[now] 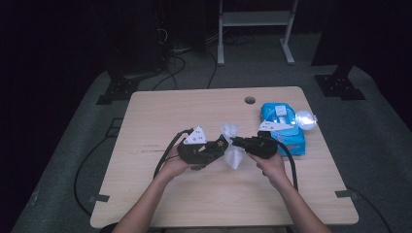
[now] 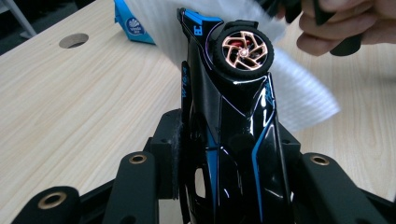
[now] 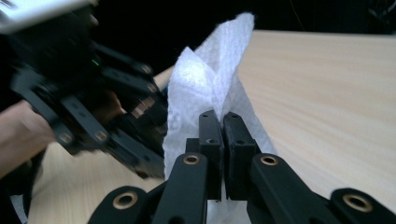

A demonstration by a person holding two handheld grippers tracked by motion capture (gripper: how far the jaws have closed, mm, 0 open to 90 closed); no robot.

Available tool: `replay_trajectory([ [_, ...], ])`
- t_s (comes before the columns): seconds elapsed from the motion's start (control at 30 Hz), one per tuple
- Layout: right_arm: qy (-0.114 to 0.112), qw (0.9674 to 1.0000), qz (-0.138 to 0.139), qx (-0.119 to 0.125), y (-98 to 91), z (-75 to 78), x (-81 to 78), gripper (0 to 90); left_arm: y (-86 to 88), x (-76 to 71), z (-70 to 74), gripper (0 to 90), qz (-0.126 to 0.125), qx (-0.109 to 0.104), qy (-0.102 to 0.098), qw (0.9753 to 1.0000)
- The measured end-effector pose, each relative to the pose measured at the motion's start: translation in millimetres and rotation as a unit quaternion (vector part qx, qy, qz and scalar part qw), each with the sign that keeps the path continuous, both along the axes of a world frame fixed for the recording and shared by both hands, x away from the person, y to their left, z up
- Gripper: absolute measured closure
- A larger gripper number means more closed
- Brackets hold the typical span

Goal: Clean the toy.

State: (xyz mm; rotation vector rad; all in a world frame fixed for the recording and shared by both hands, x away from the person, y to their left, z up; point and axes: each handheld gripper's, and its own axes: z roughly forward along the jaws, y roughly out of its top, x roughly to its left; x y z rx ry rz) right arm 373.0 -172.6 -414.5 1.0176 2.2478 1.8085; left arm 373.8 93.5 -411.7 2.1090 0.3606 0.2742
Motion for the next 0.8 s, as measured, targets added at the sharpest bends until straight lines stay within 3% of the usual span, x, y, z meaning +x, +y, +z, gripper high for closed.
replay_trajectory([
  [0.1, -0.005, 1.0000, -0.002, -0.001, -1.2, 2.3, -0.5, 86.6, 0.6, -1.0, 3.0, 56.3, 0.000, -0.013, -0.004, 0.9999],
  [0.17, 0.004, 1.0000, -0.007, -0.005, -3.4, -3.1, 1.3, 86.6, 2.6, -1.2, 5.6, 56.3, -0.001, -0.030, 0.000, 0.9996],
  [0.27, 0.019, 0.9997, -0.009, -0.013, -5.1, -14.2, 3.2, 86.6, 3.3, -1.2, 7.9, 56.3, -0.001, -0.034, -0.002, 0.9994],
  [0.4, 0.020, 0.9996, -0.008, -0.015, -4.3, -14.1, 2.7, 86.7, 1.5, -0.4, 5.3, 56.3, -0.003, -0.024, -0.002, 0.9997],
  [0.6, -0.009, 0.9999, -0.007, 0.001, -2.8, 6.6, -1.8, 86.6, -2.1, 0.2, 2.2, 56.3, -0.003, -0.017, -0.001, 0.9999],
  [0.7, -0.008, 0.9999, -0.007, 0.004, -3.7, 5.2, -1.8, 86.6, -2.7, -0.1, 2.3, 56.3, -0.001, -0.019, -0.002, 0.9998],
  [0.8, 0.009, 0.9999, -0.010, -0.005, -6.2, -5.4, -0.9, 86.7, -3.6, 1.7, -0.1, 56.3, -0.002, -0.014, 0.002, 0.9999],
])
